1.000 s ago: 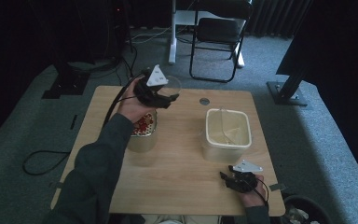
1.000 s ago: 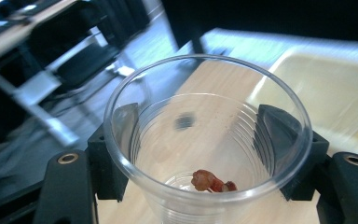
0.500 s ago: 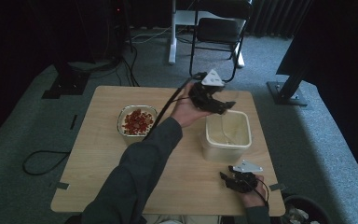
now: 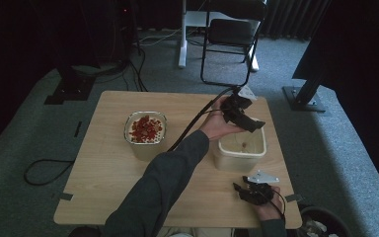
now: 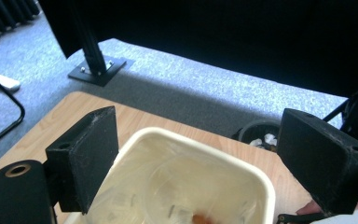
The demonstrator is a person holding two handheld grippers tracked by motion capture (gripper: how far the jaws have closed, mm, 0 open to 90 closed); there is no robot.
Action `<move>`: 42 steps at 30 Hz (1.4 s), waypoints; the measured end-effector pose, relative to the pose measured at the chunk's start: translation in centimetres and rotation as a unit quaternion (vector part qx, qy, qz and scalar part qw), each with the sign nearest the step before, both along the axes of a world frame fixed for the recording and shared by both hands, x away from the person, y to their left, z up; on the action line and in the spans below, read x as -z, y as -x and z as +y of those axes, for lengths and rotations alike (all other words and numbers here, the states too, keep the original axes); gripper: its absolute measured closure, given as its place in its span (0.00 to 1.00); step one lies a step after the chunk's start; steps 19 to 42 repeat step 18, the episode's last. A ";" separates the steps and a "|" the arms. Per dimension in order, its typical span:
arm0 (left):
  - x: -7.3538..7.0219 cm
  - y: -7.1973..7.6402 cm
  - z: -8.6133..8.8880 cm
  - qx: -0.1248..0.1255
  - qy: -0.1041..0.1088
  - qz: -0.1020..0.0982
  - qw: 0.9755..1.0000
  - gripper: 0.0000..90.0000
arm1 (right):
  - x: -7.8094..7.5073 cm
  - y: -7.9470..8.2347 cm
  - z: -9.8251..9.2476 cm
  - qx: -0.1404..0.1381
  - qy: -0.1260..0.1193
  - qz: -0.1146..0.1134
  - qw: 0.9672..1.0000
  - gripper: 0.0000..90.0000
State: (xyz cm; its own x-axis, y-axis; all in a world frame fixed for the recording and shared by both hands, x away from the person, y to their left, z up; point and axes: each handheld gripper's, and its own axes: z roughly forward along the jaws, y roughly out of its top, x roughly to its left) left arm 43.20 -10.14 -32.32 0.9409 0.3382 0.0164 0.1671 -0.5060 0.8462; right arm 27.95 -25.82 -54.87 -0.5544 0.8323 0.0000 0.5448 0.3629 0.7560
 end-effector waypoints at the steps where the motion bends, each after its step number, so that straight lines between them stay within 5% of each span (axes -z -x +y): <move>1: -0.1 0.0 0.3 -0.004 0.005 -0.001 1.000 0.16 | 0.0 0.0 0.0 0.000 0.000 0.000 1.000 0.54; 6: -0.5 0.3 2.0 -0.012 0.016 -0.014 1.000 0.16 | 0.0 0.0 0.0 0.000 -0.001 0.000 1.000 0.54; 9: -0.9 1.1 4.4 -0.024 0.039 -0.028 0.999 0.17 | 0.0 0.0 0.0 0.001 -0.001 0.000 1.000 0.54; 17: -1.7 3.1 10.2 -0.047 0.034 -0.059 0.997 0.17 | 0.0 -0.1 -0.1 0.003 -0.002 0.001 1.000 0.51; 42: -1.7 3.1 10.2 -0.047 0.034 -0.059 0.997 0.17 | 0.0 -0.1 -0.1 0.003 -0.002 0.001 1.000 0.51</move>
